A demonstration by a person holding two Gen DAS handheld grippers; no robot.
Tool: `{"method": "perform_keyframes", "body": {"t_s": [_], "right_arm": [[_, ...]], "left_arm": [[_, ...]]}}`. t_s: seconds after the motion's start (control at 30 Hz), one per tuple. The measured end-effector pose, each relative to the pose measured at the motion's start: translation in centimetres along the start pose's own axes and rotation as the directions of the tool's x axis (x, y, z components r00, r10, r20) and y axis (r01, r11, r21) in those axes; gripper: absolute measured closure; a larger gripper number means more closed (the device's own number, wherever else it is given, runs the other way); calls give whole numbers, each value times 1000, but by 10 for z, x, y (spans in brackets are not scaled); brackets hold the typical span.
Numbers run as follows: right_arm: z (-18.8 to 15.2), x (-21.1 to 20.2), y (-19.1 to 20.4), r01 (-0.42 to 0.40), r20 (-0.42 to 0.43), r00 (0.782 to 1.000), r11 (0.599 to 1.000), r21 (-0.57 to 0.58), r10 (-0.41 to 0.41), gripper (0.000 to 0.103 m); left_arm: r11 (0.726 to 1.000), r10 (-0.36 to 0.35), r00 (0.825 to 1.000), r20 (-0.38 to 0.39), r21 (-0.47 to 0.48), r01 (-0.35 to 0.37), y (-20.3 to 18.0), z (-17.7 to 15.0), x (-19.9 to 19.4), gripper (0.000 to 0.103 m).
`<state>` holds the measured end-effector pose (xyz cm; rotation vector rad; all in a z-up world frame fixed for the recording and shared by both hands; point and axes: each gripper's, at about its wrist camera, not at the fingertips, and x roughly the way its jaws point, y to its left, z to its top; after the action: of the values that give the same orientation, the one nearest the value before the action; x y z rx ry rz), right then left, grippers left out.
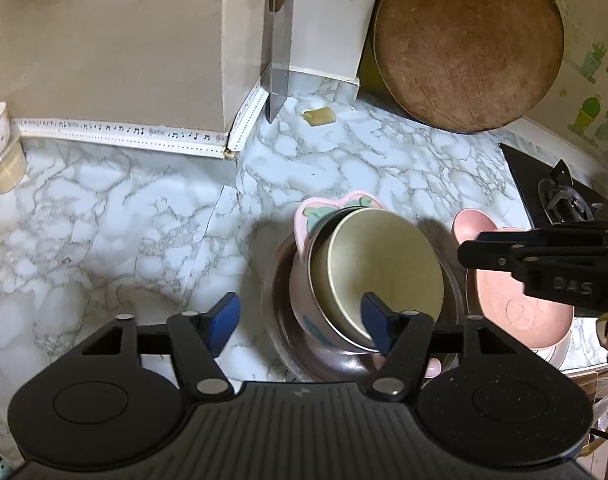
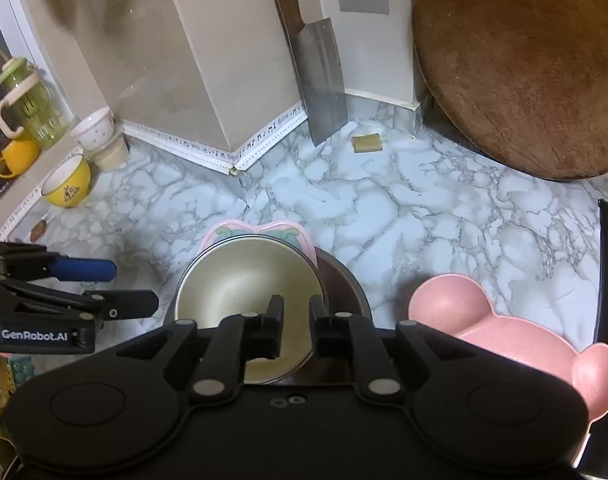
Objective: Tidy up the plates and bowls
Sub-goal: 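Lower the cream bowl into the pink saucepan and open both grippers, then move both grippers to the rim of the steel bowl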
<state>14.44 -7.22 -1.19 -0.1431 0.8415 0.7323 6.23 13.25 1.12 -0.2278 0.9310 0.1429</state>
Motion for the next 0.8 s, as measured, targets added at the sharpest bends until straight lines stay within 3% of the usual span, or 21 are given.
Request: {"method": "perform_keyframes", "body": {"t_s": [0.03,0.07,0.1,0.13,0.33,0.53,0.8], "right_arm": [[-2,-3,-2,-5,10,1000,1000,10,5,78],[-4,-7,-3,-14,18,1000,1000,16,14,51],[-5,-9,-4,-17,23,1000,1000,21,17,8],[-7,-12,-4,-12,36,999,1000,25,11,3],[-17,-16,-8,13,65,998,999,37,-15,3],[-33,-16,-26,8,68,998,992,128,-17,3],[-61,-12,-21,-9,52,999,996,88,5,5]], "left_arm": [[1000,2,1000,5,-3,-2,1,-2,0,31],[1000,2,1000,10,-3,-2,2,-4,-1,31],[1000,2,1000,12,-2,-2,2,-6,0,31],[1000,3,1000,14,-2,-3,2,-7,0,31],[1000,3,999,43,-21,-2,8,-20,4,26],[998,-8,997,78,-56,12,14,-38,11,26],[999,4,991,134,-35,0,18,-51,18,26]]}}
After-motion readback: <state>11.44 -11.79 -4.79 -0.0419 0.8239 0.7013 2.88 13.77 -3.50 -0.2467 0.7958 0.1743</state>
